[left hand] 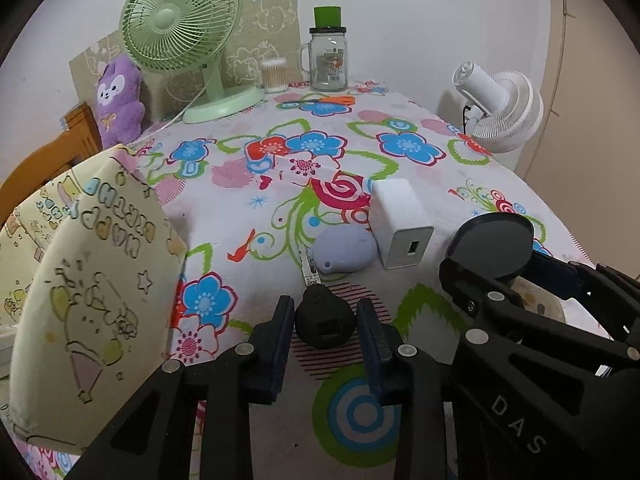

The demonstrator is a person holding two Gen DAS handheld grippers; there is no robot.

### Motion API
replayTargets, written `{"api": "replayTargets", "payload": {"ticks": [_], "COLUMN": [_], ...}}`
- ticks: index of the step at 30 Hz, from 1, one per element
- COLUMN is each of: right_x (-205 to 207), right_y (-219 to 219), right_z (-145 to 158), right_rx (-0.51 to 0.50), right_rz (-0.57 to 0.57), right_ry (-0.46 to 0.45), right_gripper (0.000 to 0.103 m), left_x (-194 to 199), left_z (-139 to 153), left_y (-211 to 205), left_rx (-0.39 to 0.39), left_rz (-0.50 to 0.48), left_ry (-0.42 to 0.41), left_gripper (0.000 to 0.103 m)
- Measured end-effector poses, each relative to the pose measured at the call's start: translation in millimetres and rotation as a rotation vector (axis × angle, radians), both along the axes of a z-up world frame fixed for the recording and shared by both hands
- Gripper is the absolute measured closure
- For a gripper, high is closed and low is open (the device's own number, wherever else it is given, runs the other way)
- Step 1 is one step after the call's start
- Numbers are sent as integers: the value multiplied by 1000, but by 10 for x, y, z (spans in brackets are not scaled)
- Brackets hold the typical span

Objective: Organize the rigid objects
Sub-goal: 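Grasp the black key fob with the left gripper while the right gripper reaches the black round pad, then carry the key fob and black pad with both grippers toward the yellow fabric box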

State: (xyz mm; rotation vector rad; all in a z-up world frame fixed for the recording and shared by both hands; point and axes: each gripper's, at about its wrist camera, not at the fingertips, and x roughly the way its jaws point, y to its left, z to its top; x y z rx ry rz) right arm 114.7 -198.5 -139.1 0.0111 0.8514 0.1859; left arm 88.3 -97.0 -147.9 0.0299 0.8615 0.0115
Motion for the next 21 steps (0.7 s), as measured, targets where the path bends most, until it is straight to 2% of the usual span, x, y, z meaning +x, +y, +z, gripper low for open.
{"api": "replayTargets", "payload": {"ticks": [21], "right_x": [-311], "right_y": [108], "right_z": [331], "right_rx": [-2], "right_rz": [-13], "right_ry": [-67], "right_gripper": [46], "left_x": [-286], "left_z": [306], "left_y": [123], "left_rx": [-39], "left_rz": [1], "left_ry": [-67], "left_gripper": [71]}}
